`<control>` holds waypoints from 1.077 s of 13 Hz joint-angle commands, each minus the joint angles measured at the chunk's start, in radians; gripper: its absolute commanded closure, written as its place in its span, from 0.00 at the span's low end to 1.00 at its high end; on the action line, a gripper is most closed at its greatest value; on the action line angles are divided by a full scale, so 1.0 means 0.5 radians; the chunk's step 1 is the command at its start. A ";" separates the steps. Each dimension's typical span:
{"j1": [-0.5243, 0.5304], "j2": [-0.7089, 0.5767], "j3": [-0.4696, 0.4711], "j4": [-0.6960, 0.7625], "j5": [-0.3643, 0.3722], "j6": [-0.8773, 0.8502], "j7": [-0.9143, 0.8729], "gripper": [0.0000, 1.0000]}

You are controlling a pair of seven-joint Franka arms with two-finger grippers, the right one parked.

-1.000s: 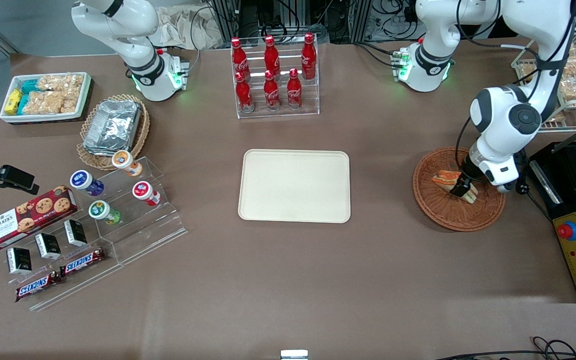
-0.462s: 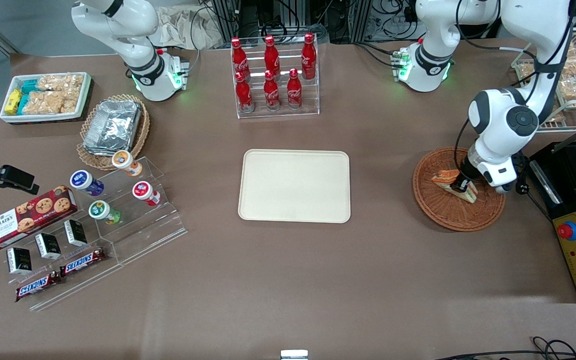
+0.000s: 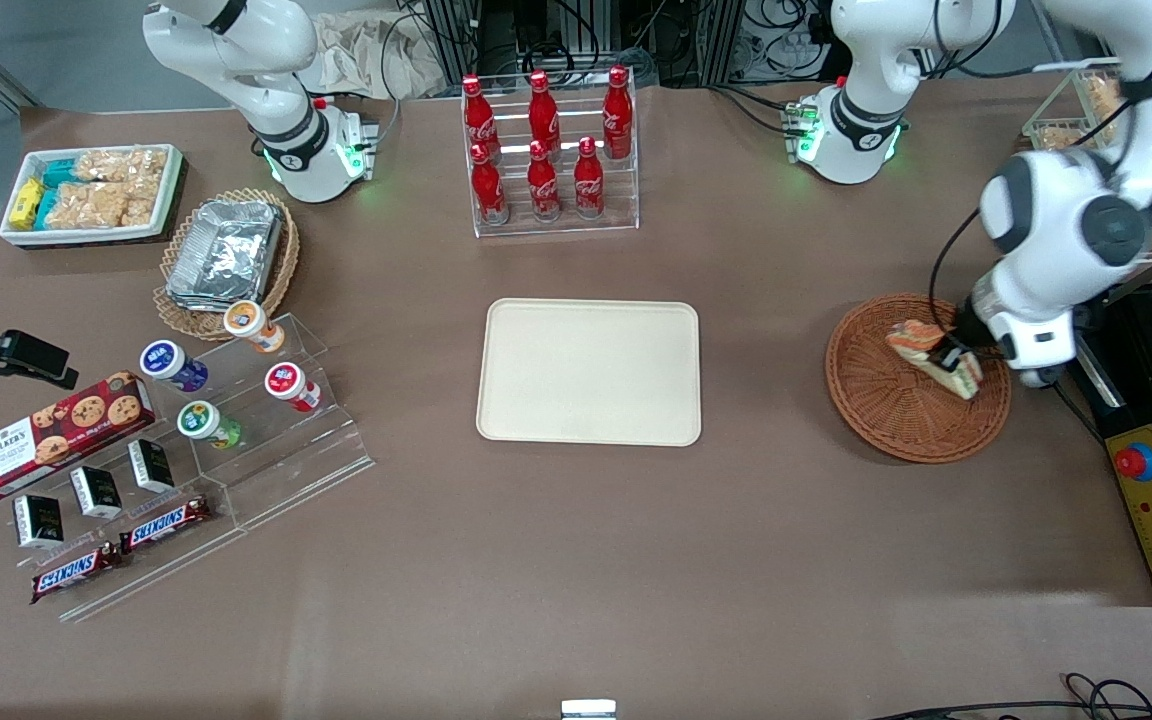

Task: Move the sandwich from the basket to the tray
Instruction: 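Close the left gripper on the sandwich and lift it, then carry the sandwich with the left gripper over to the cream tray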

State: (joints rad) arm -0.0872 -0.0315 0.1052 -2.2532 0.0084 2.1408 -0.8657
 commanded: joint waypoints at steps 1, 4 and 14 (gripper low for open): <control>-0.003 0.026 -0.014 0.550 0.023 -0.623 0.157 1.00; -0.016 0.026 -0.142 0.904 0.014 -0.934 0.353 1.00; -0.022 0.198 -1.057 1.062 -0.103 -0.613 0.440 1.00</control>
State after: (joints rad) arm -0.1079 0.0350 -0.3739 -1.6980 -0.0320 1.7735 -0.6423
